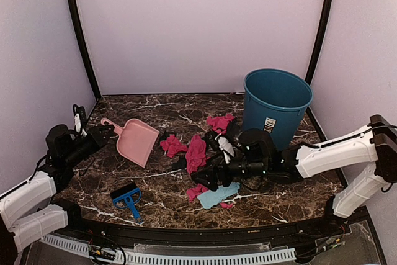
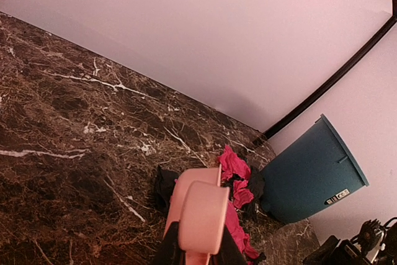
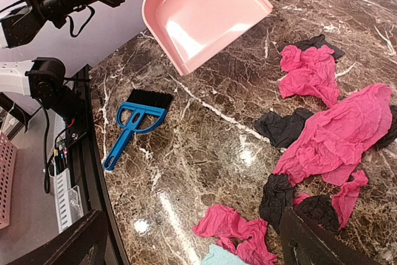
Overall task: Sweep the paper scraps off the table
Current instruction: Pass from the left arm to the right
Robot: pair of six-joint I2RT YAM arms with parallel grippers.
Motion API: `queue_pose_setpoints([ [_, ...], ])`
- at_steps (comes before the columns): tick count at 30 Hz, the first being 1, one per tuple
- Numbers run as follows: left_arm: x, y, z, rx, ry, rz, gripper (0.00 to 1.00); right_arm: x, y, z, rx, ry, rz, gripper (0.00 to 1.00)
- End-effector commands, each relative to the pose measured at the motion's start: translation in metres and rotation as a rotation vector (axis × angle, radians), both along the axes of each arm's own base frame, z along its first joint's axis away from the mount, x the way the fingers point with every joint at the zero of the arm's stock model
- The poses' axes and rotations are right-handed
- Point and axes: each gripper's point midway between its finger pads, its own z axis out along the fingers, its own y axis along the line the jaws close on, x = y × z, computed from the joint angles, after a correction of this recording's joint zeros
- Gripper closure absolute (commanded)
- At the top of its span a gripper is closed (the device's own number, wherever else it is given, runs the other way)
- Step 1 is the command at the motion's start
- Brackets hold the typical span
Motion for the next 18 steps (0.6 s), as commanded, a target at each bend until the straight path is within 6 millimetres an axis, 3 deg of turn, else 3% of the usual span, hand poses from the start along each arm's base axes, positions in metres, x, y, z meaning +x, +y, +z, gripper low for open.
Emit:
queue_pose_setpoints([
  [1, -0.012, -0.011, 0.024, -0.009, -0.025, -0.043, 1.0, -0.005, -0.002, 0.021, 0.058, -0.061, -0.012, 0.01],
  [7, -0.031, -0.031, 0.053, -0.083, -0.079, -0.145, 1.0, -0.012, -0.013, 0.052, 0.184, -0.107, -0.027, 0.01],
  [13, -0.043, -0.055, 0.069, -0.141, -0.103, -0.239, 1.0, -0.019, -0.025, 0.076, 0.29, -0.159, -0.026, 0.01],
  [18, -0.056, -0.086, 0.086, -0.188, -0.139, -0.331, 1.0, -0.019, -0.034, 0.094, 0.369, -0.229, -0.042, 0.01],
])
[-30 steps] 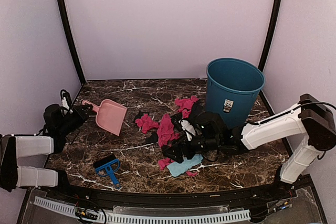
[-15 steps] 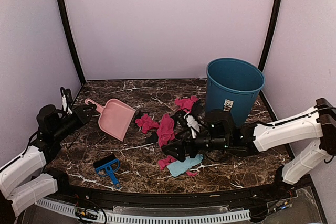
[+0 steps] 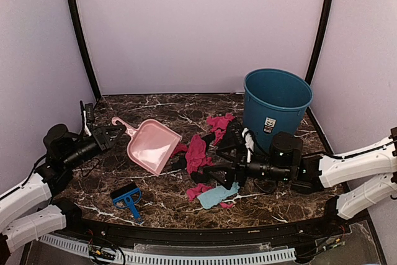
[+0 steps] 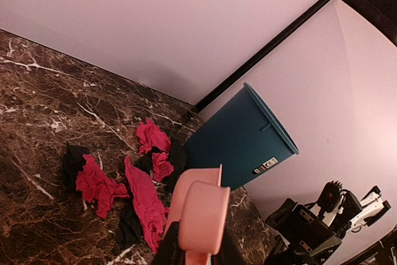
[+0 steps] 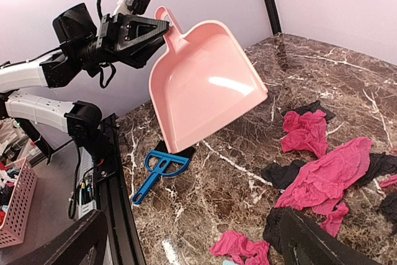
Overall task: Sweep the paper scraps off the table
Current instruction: Pass from the left arm to the right
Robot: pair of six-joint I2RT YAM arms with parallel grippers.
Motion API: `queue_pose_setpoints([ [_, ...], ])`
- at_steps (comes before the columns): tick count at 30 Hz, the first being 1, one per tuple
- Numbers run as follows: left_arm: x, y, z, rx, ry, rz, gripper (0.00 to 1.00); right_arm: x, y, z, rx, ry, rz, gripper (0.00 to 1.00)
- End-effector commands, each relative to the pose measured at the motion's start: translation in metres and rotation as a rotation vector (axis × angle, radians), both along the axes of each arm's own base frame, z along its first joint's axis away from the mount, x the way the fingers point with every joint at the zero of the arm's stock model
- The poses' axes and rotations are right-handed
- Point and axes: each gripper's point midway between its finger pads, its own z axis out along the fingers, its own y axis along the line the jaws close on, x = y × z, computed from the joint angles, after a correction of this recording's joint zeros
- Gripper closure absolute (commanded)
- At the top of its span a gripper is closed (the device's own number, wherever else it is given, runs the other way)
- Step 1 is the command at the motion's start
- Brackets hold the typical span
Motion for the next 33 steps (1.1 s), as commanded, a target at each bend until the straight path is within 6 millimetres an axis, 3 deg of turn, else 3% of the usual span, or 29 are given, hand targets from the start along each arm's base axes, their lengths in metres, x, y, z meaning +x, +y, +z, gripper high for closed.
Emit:
queue_pose_setpoints([
  [1, -0.009, -0.022, 0.045, -0.081, -0.101, -0.059, 1.0, -0.001, -0.004, 0.037, 0.141, -0.099, -0.016, 0.01],
  [7, -0.021, -0.061, 0.069, -0.127, -0.136, -0.175, 1.0, 0.0, -0.004, 0.056, 0.205, -0.161, -0.021, 0.01],
  [13, -0.035, -0.084, 0.097, -0.172, -0.199, -0.255, 1.0, 0.002, 0.007, 0.068, 0.257, -0.131, -0.007, 0.01],
  [23, -0.05, -0.095, 0.129, -0.237, -0.303, -0.325, 1.0, 0.007, 0.028, 0.1, 0.403, -0.061, 0.027, 0.04],
  [27, -0.053, -0.09, 0.134, -0.253, -0.325, -0.315, 1.0, 0.007, 0.037, 0.112, 0.467, -0.04, 0.051, 0.12],
  [33, -0.058, -0.083, 0.137, -0.273, -0.357, -0.303, 1.0, 0.016, 0.051, 0.121, 0.515, 0.001, 0.049, 0.42],
])
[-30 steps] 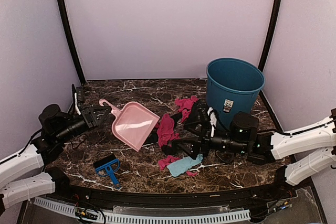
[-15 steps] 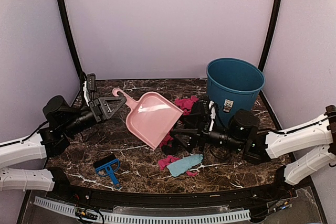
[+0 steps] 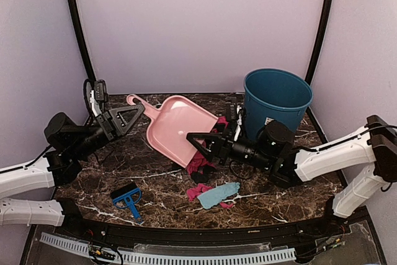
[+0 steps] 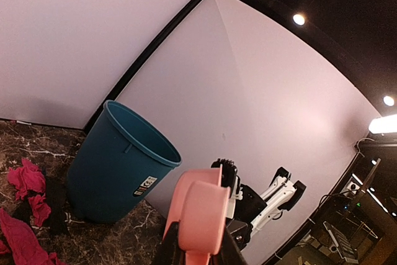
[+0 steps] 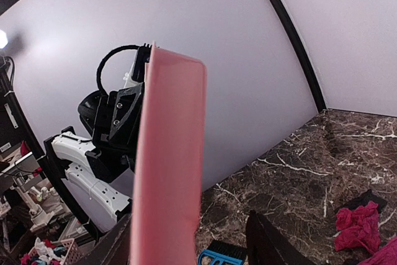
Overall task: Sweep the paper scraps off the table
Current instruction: Pass from the left arm to the right
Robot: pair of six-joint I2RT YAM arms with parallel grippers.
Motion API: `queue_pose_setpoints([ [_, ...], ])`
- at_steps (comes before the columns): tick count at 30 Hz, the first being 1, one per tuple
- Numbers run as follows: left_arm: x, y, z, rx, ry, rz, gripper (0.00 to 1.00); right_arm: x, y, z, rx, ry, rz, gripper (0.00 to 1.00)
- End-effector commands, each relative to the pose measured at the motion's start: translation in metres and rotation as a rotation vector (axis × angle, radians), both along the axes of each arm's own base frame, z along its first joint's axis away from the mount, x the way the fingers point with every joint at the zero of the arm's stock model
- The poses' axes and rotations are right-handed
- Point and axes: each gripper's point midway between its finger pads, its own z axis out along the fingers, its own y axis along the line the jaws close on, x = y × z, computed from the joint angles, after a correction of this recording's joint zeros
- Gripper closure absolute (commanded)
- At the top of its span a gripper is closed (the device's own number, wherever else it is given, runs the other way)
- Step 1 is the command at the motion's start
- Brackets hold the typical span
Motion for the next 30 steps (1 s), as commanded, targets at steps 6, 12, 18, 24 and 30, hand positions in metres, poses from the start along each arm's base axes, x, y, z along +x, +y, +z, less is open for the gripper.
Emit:
queue_pose_setpoints([
  [6, -0.015, 0.016, 0.02, -0.077, -0.108, 0.023, 1.0, -0.002, 0.019, 0.035, 0.13, 0.028, 0.061, 0.88],
  [12, -0.014, 0.022, 0.006, -0.056, -0.104, 0.059, 0.99, -0.003, 0.016, 0.03, 0.111, 0.009, 0.048, 1.0],
  [18, -0.013, 0.026, -0.01, -0.013, -0.1, 0.092, 0.85, -0.003, 0.01, 0.026, 0.07, -0.018, 0.022, 1.0],
  [24, -0.008, 0.023, -0.026, 0.094, -0.086, 0.114, 0.34, -0.003, -0.003, 0.018, 0.007, -0.031, -0.022, 1.0],
  [30, -0.011, 0.015, -0.046, 0.235, -0.083, 0.08, 0.18, -0.01, -0.024, 0.013, -0.06, -0.037, -0.041, 1.0],
])
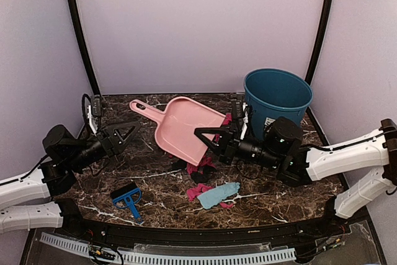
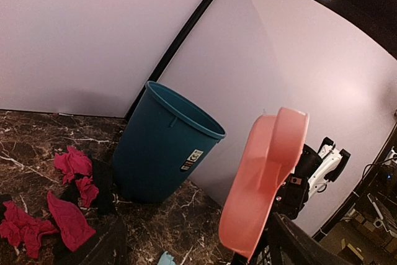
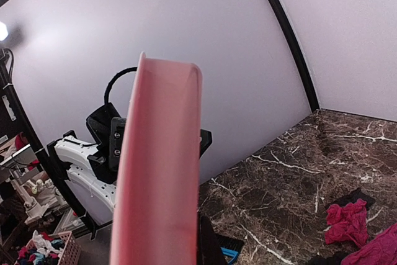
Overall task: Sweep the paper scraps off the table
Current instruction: Pass from the left arm to the right, then pass from the right arm to the left
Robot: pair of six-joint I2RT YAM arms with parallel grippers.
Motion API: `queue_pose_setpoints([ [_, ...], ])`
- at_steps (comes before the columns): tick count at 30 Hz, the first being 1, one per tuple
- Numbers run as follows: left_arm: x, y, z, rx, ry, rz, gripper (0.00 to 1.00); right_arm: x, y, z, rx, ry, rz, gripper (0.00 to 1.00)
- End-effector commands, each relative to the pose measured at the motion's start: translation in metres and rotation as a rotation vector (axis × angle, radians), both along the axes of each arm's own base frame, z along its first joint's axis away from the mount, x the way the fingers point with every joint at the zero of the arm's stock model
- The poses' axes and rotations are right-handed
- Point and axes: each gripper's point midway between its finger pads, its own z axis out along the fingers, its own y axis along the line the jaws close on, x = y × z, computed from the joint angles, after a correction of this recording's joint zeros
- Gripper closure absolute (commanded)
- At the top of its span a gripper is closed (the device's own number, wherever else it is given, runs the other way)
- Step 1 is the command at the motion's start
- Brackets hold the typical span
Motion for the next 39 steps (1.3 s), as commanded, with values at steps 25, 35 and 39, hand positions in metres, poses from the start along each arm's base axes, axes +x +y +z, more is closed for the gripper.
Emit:
queue_pose_setpoints([
  [25, -0.053, -0.048, -0.019, 0.238, -0.15, -0.432, 0.17, -0.057, -0.096, -0.038, -0.265, 0.012, 0.116, 1.0],
  [35, -0.073, -0.064, -0.021, 0.237, -0.177, -0.559, 0.2, -0.056, -0.088, -0.046, -0.283, 0.06, 0.143, 1.0],
  [39, -0.079, -0.07, -0.02, 0.234, -0.193, -0.599, 0.23, -0.053, -0.081, -0.047, -0.285, 0.077, 0.151, 1.0],
])
